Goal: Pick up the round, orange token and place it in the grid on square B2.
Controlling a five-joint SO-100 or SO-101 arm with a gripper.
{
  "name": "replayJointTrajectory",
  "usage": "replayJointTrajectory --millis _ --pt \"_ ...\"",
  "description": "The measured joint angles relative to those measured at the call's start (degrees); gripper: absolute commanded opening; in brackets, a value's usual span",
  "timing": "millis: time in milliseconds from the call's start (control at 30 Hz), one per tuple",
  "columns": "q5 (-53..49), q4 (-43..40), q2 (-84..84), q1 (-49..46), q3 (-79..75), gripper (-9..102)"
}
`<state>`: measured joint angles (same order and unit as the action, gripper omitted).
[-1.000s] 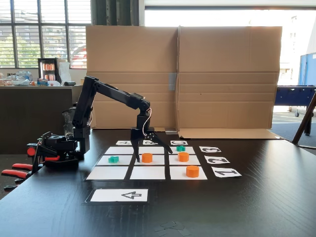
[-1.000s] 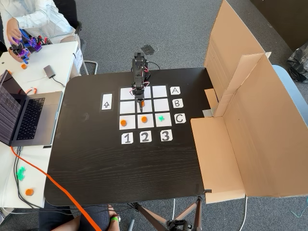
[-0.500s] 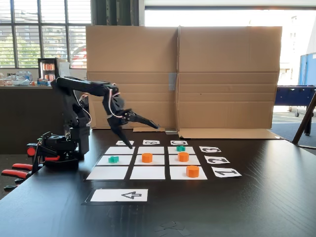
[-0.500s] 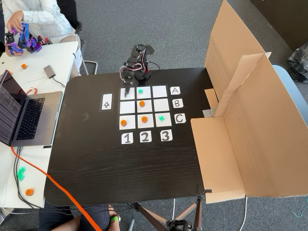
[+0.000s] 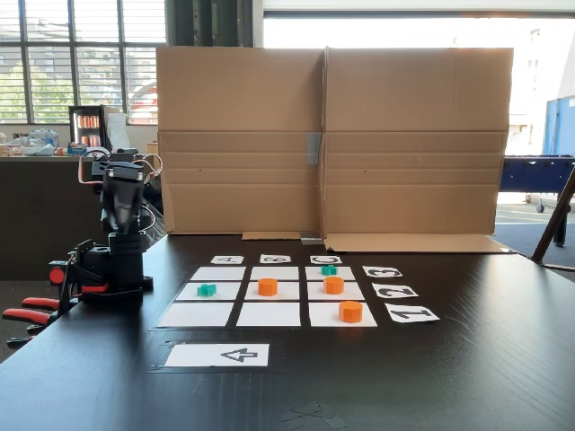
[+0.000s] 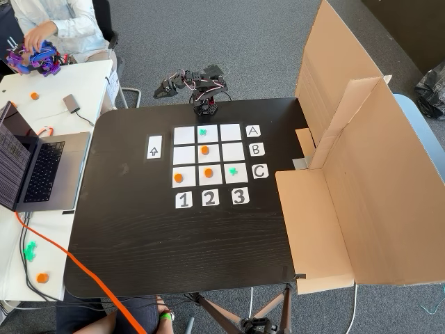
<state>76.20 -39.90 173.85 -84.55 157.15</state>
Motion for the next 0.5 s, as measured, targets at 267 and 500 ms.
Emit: replayJointTrajectory --millis 267,500 --pt "0.7 -2.5 15.1 -14.9 14.2 -1" --pt "0.7 -2.5 16.3 -15.6 17.3 -1"
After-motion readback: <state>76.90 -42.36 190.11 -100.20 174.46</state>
